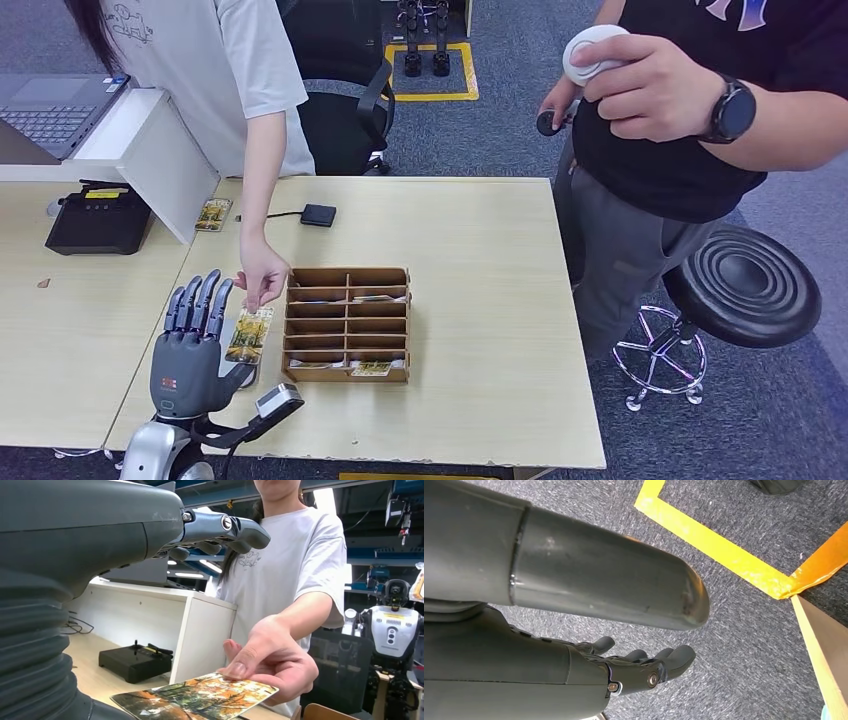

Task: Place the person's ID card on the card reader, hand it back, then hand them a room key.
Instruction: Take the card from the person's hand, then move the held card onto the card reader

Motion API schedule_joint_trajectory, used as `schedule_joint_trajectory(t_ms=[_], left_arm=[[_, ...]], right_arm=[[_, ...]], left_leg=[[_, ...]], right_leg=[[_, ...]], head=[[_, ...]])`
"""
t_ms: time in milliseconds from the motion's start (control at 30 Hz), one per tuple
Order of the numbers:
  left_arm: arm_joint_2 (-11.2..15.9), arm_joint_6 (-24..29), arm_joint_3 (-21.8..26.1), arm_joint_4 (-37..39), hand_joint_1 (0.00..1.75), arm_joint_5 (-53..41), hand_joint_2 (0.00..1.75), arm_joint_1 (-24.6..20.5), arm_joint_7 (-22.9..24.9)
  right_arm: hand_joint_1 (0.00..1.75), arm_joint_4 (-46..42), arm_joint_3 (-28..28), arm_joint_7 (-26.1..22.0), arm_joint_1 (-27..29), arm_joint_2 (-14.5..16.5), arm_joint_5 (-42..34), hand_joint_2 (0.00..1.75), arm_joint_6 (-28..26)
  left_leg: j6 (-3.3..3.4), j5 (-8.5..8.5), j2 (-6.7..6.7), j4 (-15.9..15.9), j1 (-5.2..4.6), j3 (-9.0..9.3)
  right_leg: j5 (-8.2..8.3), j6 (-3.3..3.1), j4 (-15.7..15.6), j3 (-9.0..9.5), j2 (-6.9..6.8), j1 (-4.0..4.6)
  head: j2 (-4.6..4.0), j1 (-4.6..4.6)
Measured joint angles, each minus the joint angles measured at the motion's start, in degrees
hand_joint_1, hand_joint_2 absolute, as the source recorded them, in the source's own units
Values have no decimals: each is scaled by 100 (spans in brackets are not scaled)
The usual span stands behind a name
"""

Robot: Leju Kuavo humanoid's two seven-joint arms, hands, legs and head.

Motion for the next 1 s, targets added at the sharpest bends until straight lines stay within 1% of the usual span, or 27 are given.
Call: schedule_joint_trajectory(t_ms=[100,233,500,633,800,1000], left_arm=[[1,0,-1,27,0,127,175,-3,-10],[2,0,-1,46,175,169,175,-5,-14],[2,0,-2,57,175,497,175,-5,-136],[2,0,-2,57,175,505,175,-5,-139],[-14,2,14,57,175,708,175,-22,-372],[-37,2,50,57,175,705,175,-28,-410]], right_arm=[[0,-3,-3,-6,0,10,0,0,-1],[0,-5,-4,-7,0,19,1,0,-1],[0,-6,-6,-35,-2,22,30,0,-6],[0,-6,-6,-35,-2,22,31,0,-6],[0,-8,-8,-36,-17,22,55,0,-10],[0,-8,-8,-30,-27,22,62,0,-15]], left_leg=[[0,0,0,0,0,0],[0,0,0,0,0,0],[0,0,0,0,0,0],[0,0,0,0,0,0],[0,0,0,0,0,0],[0,0,0,0,0,0]], right_leg=[[0,0,0,0,0,0],[0,0,0,0,0,0],[0,0,0,0,0,0],[0,0,0,0,0,0],[0,0,0,0,0,0],[0,0,0,0,0,0]], head=[[0,0],[0,0],[1,0],[1,0],[0,0],[0,0]])
